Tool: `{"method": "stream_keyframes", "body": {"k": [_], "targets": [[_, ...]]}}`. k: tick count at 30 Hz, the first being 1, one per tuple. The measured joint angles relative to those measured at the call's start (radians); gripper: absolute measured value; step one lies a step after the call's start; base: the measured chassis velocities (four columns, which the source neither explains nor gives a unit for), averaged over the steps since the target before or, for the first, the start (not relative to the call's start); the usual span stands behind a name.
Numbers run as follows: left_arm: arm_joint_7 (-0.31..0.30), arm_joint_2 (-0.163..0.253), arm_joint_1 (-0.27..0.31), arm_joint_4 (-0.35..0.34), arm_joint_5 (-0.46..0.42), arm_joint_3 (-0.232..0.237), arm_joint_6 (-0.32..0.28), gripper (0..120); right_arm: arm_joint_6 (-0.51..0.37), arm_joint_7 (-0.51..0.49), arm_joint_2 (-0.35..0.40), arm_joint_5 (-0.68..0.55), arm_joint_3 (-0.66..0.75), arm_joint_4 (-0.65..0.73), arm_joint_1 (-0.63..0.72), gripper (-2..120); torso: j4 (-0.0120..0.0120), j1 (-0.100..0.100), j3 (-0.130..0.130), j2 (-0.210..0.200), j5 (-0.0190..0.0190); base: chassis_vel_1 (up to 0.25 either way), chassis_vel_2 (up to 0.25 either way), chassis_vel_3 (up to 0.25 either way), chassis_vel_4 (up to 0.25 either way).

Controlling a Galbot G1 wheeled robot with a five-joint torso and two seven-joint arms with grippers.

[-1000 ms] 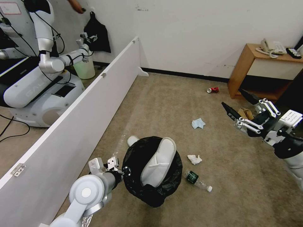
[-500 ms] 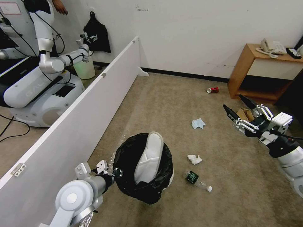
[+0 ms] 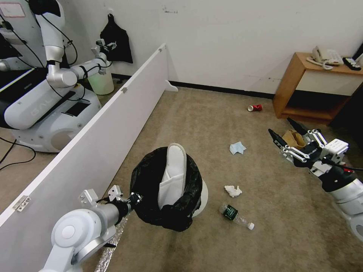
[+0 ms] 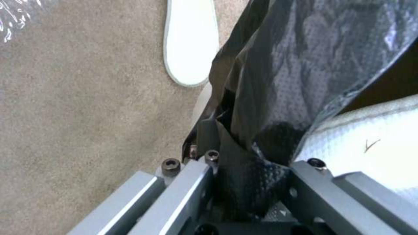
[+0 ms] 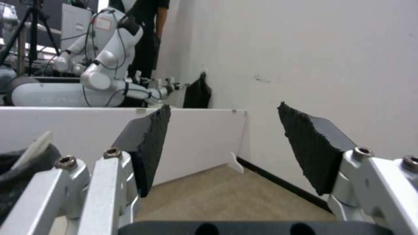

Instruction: Pick up the trash bin, then pick up the garbage from the floor and place it into the trash bin.

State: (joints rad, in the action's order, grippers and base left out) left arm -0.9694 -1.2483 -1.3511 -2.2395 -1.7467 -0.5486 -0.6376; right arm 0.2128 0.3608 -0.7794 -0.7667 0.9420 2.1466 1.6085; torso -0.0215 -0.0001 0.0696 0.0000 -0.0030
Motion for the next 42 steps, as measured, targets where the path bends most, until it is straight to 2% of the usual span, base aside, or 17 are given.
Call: {"method": "stream_keyframes", "body": {"k": [4, 6, 13, 15, 17, 21, 24, 30, 37, 42], "targets": [[-0.011, 0.007, -0.005, -0.014, 0.000, -0.008, 0.002, 1, -0.003, 0.000, -0.004, 0.011, -0.010, -0.008, 0.000, 68, -0.0001, 0.000, 0.000, 0.000, 0.0001, 0.000, 0.000, 0.000, 0.000], [-0.013, 0.044, -0.027, -0.043, 0.006, -0.022, 0.002, 1, -0.025, -0.034, -0.015, 0.084, -0.048, -0.028, -0.007, 68, 0.0001, 0.000, 0.000, 0.000, 0.0001, 0.000, 0.000, 0.000, 0.000], [-0.002, 0.056, -0.038, -0.049, 0.057, -0.027, 0.001, 0, -0.076, -0.120, -0.015, 0.178, -0.110, -0.065, -0.029, 70, -0.0001, 0.000, 0.000, 0.000, 0.0001, 0.000, 0.000, 0.000, 0.000], [0.000, 0.055, -0.038, -0.050, 0.073, -0.022, 0.001, 0, -0.107, -0.153, 0.002, 0.195, -0.140, -0.077, -0.039, 78, 0.0000, 0.000, 0.000, 0.000, 0.0001, 0.000, 0.000, 0.000, 0.000], [0.001, 0.055, -0.038, -0.050, 0.081, -0.017, 0.001, 0, -0.122, -0.169, 0.014, 0.202, -0.156, -0.085, -0.044, 80, 0.0000, 0.000, 0.000, 0.000, 0.0001, 0.000, 0.000, 0.000, 0.000], [0.003, 0.054, -0.034, -0.051, 0.099, -0.004, 0.001, 0, -0.172, -0.214, 0.046, 0.212, -0.198, -0.110, -0.061, 96, 0.0000, 0.000, 0.000, 0.000, 0.0003, 0.000, 0.000, 0.000, 0.000], [0.004, 0.050, -0.034, -0.054, 0.108, 0.005, 0.001, 0, -0.201, -0.237, 0.071, 0.213, -0.218, -0.125, -0.065, 99, 0.0000, 0.000, 0.000, 0.000, 0.0003, 0.000, 0.000, 0.000, 0.000], [0.011, 0.044, -0.033, -0.060, 0.126, 0.022, -0.002, 0, -0.274, -0.260, 0.139, 0.215, -0.250, -0.152, -0.064, 100, 0.0000, 0.000, 0.000, 0.000, 0.0001, 0.000, 0.000, 0.000, 0.000], [0.017, 0.043, -0.034, -0.069, 0.137, 0.034, -0.004, 0, -0.322, -0.273, 0.182, 0.208, -0.296, -0.170, -0.078, 100, 0.0000, 0.000, 0.000, 0.000, 0.0001, 0.000, 0.000, 0.000, 0.000], [0.027, 0.041, -0.034, -0.072, 0.157, 0.044, -0.009, 0, -0.381, -0.298, 0.230, 0.168, -0.382, -0.193, -0.143, 100, 0.0001, 0.000, 0.000, 0.000, 0.0002, 0.000, 0.000, 0.000, 0.000]]}}
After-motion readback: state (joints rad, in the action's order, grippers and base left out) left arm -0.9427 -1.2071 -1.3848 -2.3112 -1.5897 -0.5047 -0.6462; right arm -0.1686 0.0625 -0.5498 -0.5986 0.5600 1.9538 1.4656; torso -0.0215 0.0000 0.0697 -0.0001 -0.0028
